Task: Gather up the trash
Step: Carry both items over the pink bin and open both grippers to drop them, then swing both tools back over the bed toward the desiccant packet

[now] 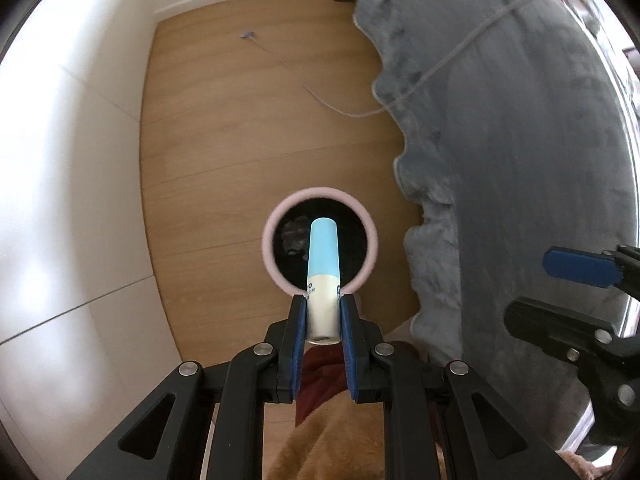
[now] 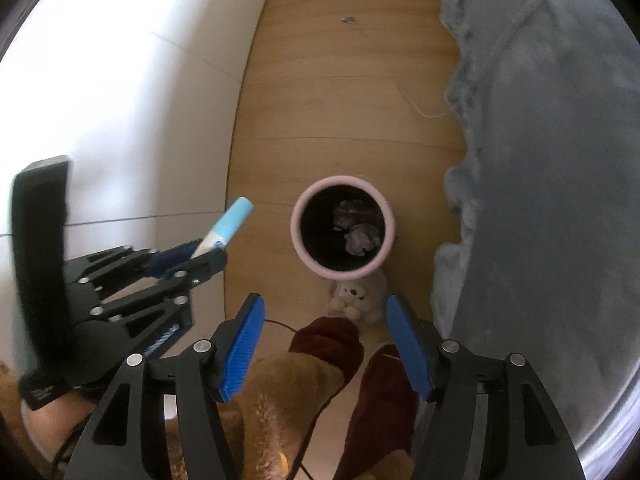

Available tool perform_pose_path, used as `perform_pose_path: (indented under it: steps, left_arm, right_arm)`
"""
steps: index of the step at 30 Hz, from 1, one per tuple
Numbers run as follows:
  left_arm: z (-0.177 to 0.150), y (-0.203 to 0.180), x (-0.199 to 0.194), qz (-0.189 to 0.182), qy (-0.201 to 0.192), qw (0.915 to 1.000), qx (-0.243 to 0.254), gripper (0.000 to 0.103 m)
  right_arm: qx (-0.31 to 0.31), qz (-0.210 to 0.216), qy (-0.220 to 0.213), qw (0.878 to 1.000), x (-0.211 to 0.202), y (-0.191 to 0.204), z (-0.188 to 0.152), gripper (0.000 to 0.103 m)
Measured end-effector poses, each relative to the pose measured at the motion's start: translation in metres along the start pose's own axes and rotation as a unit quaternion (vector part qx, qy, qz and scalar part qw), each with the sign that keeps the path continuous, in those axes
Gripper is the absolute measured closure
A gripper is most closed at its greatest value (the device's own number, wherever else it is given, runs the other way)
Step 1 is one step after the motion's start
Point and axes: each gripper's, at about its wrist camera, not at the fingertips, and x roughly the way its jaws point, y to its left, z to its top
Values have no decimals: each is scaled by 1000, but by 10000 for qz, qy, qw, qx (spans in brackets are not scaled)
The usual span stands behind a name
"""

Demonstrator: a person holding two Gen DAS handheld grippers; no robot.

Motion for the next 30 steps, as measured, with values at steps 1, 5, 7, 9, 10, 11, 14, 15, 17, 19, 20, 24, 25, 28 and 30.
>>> perform_pose_path:
  steps: [1,5,7,9,10,11,14,15,17,19,20,24,25,28,30]
  left_arm:
    - [0,-4,1,-15,0,10000,20,86]
    - [3,-17,1,-28,-22,9999,158,86]
    - [5,-21,0,-31,-55,9998,209,86]
    - [6,-24,0,24,-57,9997,256,86]
    - [6,-25,1,51,-47,9996,264,86]
    - [6,-27,2,69,-32,9996,264,85]
    - [5,-27,3,115,-4,9996,240,84]
    - [5,-28,3,121,9,9997,224,82]
    - [6,-29,5,123,42,9997,191,53]
    - [7,-31,3,94,7,9998,173,36]
    - [7,-31,1,98,-48,9998,184,32]
    - [9,-33,-3,165,-113,9996,219,30]
    - [10,-33,-3,171,-113,9996,216,29]
    - [10,-35,-5,160,-106,9995,232,29]
    - [11,-38,-9,219,-136,9992,306,29]
  right_arm:
    - [72,-3,-10,10000,-2,-5,-4,40]
    - [252,12,-29,9997,-6,-20,-10,40]
    - [316,26,-69,9995,-9,-25,-13,40]
    - [349,47,-101,9993,-11,-28,-14,40]
    - [358,56,-118,9993,-11,-28,-15,40]
    - [365,73,-131,9992,-12,-28,-15,40]
    - [379,111,-168,9991,-13,-29,-16,40]
    - [376,120,-180,9991,-14,-30,-18,40]
    - [392,145,-198,9989,-14,-31,-18,40]
    - [407,166,-217,9988,-15,-34,-20,40]
    - [417,179,-218,9987,-15,-35,-20,40]
    - [437,195,-225,9986,-16,-39,-24,40]
    - [442,199,-235,9985,-15,-40,-25,40]
    - [470,223,-266,9983,-19,-41,-26,40]
    - [493,246,-305,9980,-22,-42,-28,40]
